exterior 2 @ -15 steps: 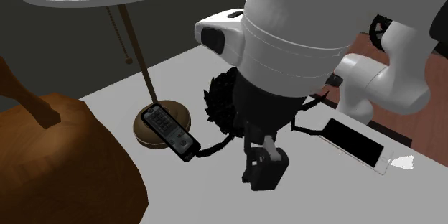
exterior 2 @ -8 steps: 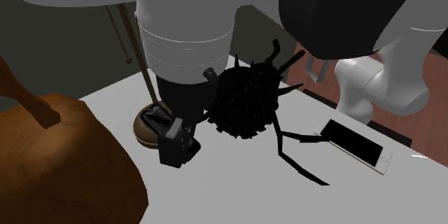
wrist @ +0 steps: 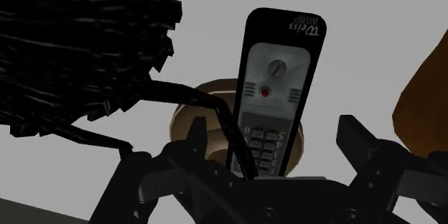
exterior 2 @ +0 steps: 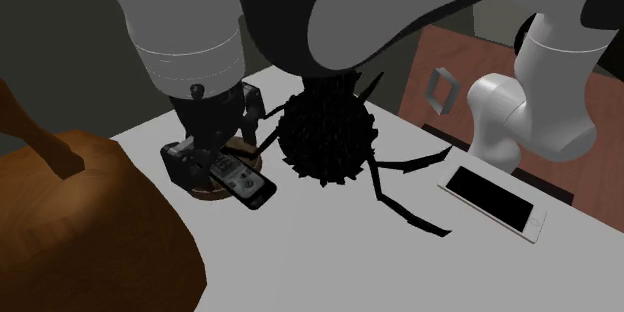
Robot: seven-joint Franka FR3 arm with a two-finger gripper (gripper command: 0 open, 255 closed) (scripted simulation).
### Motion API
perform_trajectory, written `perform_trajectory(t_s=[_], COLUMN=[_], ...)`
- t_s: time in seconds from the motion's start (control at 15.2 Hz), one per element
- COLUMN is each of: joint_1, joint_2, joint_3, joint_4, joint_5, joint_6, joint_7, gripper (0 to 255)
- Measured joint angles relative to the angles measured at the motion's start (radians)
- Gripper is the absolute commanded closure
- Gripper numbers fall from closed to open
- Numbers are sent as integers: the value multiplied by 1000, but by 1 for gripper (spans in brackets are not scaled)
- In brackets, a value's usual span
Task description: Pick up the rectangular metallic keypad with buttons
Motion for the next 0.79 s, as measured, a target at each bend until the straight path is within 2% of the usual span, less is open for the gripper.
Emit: perform_trajectory(t_s=[0.46,0.53,0.79], joint_1=[-3,-2,2], joint_2=[3,0,-13], joint_3=[-3,-2,1], joint_4=[-84,-89,-97], joint_5=[-1,-3,-35], joint_6=[85,90,100], joint_7=[19,19,23], gripper=[0,255,255])
